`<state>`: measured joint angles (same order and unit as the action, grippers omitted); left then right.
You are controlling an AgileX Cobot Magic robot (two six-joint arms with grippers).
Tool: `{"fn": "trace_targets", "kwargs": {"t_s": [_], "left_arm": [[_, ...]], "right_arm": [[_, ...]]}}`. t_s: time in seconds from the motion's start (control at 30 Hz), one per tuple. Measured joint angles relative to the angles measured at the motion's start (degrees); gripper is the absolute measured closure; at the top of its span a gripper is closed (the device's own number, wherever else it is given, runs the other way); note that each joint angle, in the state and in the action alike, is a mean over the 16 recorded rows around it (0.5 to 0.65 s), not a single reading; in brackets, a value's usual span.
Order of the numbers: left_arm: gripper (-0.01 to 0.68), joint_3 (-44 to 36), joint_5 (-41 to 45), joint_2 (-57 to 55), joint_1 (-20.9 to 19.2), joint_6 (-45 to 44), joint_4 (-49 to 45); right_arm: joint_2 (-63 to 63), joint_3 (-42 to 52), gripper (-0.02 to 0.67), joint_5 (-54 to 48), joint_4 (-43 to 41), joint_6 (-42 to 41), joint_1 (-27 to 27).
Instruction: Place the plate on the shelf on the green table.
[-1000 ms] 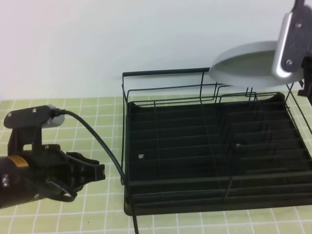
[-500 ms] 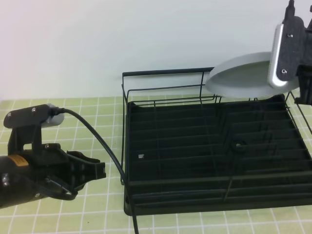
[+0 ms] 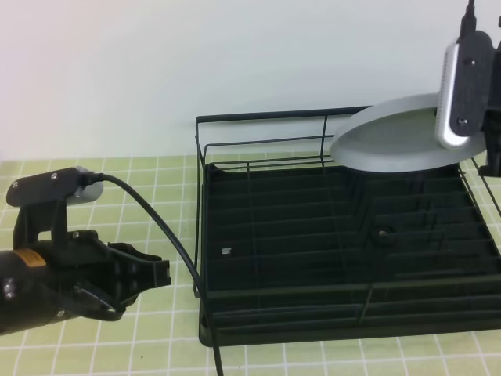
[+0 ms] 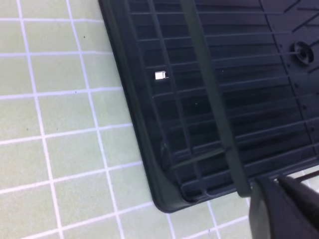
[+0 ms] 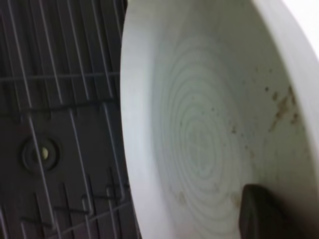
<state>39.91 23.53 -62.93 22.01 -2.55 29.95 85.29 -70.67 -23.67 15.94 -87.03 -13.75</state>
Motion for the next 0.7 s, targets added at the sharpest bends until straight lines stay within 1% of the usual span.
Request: {"fn": "trace_targets", "kwargs": {"t_s": [0.7], "left_arm": [[0.675, -0.01, 0.00, 0.00, 0.00, 0.00, -0.12]], "right_arm": [[2.49, 0.00, 0.546, -0.17, 0.37, -0.20, 0.00]]}}
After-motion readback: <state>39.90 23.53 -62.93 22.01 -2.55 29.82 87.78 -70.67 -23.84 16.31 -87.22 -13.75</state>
